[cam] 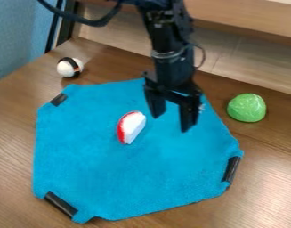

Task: Folds cloth from the right to the left. Closing the figure inside

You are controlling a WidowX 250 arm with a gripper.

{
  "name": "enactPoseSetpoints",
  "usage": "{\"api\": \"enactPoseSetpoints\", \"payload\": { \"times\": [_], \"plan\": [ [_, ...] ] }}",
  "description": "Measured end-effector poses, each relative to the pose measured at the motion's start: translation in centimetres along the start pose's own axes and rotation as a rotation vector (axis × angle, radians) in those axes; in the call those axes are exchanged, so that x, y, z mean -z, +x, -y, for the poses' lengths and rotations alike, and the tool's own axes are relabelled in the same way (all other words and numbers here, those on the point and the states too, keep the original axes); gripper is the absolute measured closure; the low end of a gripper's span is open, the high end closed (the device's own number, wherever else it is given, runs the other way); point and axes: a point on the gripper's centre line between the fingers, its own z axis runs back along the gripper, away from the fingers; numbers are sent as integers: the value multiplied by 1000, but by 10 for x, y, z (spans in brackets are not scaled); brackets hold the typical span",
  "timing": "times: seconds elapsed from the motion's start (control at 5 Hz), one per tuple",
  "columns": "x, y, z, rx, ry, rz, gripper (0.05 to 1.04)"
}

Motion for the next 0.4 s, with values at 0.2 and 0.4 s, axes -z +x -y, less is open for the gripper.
{"api": "enactPoseSetpoints", "payload": {
  "times": [0.2,0.4],
  "plan": [
    [3,1,27,33,-10,5,82],
    [7,1,47,47,-14,11,82]
  ]
}}
